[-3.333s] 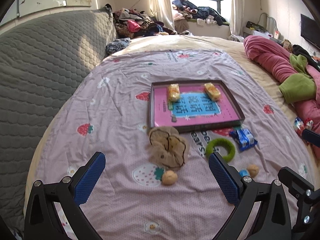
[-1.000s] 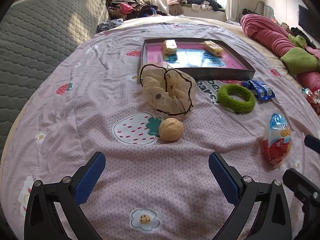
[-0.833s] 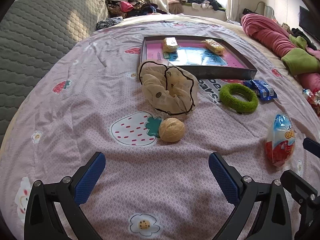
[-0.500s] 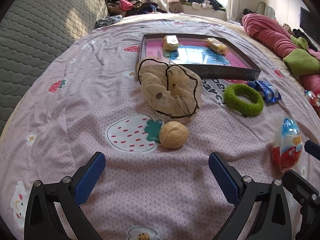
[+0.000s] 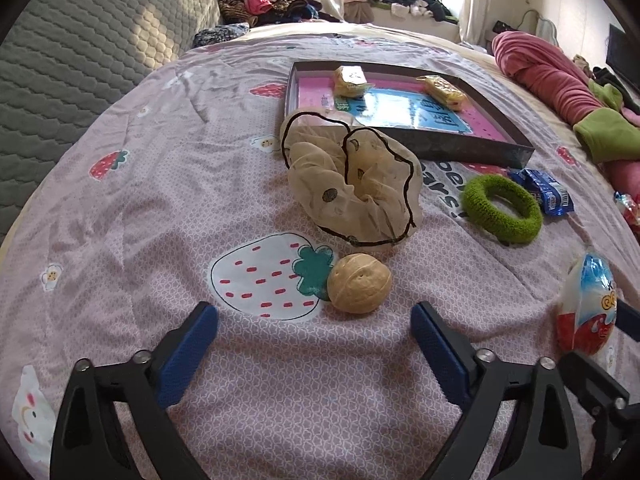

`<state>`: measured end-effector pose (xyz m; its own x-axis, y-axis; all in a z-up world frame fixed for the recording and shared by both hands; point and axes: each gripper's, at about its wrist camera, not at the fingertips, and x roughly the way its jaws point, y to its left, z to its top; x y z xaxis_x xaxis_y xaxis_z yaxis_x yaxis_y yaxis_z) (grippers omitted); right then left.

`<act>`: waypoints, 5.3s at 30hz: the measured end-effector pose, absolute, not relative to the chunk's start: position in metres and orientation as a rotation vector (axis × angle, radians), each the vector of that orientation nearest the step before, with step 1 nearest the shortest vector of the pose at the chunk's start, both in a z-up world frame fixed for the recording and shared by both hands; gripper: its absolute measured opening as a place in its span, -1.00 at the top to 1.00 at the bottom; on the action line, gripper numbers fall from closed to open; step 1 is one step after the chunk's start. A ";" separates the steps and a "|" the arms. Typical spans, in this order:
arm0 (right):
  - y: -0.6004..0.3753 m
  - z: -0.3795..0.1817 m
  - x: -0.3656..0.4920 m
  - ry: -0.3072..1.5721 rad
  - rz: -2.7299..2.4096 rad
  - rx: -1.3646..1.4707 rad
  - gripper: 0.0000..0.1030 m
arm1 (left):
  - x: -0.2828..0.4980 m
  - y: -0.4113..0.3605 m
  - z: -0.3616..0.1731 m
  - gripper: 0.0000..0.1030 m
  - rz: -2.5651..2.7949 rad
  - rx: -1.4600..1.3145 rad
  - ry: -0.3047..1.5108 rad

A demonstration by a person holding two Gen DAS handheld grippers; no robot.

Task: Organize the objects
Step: 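Grasp the walnut with the left gripper while the right gripper grasps the Kinder egg, then lift the walnut with the left gripper while the right gripper carries the egg toward the tray, then carry the tan ball and Kinder egg over the pink book with both grippers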

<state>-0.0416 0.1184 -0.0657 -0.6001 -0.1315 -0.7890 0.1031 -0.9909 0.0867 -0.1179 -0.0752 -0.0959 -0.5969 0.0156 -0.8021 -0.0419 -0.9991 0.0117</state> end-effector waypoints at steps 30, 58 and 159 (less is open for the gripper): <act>0.110 -0.081 -0.052 -0.110 -2.658 1.353 -0.02 | -0.131 -0.069 -0.102 0.35 2.691 -1.413 -0.072; 0.119 -0.034 -0.039 -0.068 -2.664 1.216 -0.02 | -0.105 -0.045 -0.038 0.35 2.773 -1.289 0.002; 0.151 0.081 -0.211 0.071 -2.790 0.963 -0.02 | -0.259 -0.012 0.045 0.35 2.896 -1.144 0.046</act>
